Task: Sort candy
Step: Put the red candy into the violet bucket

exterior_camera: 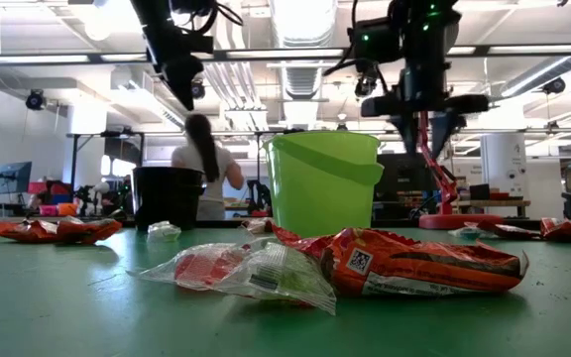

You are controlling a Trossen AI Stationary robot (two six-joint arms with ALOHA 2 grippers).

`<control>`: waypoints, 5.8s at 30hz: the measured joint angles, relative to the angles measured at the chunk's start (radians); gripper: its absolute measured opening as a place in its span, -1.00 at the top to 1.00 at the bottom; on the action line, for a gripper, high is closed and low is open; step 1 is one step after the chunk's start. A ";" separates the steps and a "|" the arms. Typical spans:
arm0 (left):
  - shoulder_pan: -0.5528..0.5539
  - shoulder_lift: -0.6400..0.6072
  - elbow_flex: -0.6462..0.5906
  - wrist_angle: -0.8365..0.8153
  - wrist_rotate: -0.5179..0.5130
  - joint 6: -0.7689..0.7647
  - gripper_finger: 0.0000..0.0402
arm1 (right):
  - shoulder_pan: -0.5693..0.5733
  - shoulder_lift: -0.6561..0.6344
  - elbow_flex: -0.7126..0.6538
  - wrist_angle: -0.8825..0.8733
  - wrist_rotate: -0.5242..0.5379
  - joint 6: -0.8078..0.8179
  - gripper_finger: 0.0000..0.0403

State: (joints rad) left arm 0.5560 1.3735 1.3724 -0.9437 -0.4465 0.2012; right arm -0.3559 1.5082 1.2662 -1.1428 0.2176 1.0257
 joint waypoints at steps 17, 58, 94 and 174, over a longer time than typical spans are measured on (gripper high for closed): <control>0.206 0.000 0.096 0.107 0.000 -0.269 0.46 | -0.321 0.000 0.004 0.398 -0.115 -0.855 0.16; 0.122 -0.005 -0.021 -0.193 0.334 -0.097 0.46 | 0.007 -0.001 -0.073 -0.110 -0.243 -0.039 0.16; 0.073 -0.019 -0.060 -0.063 0.334 -0.105 0.46 | 0.063 -0.003 -0.449 0.228 -0.387 0.077 0.16; 0.064 -0.129 -0.060 0.004 0.773 -0.058 0.46 | 0.140 0.131 0.475 0.193 -0.113 -0.488 0.96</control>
State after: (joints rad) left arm 0.6205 1.2448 1.3125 -0.9401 0.3264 0.1427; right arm -0.2154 1.6395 1.7412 -0.9495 0.1046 0.5373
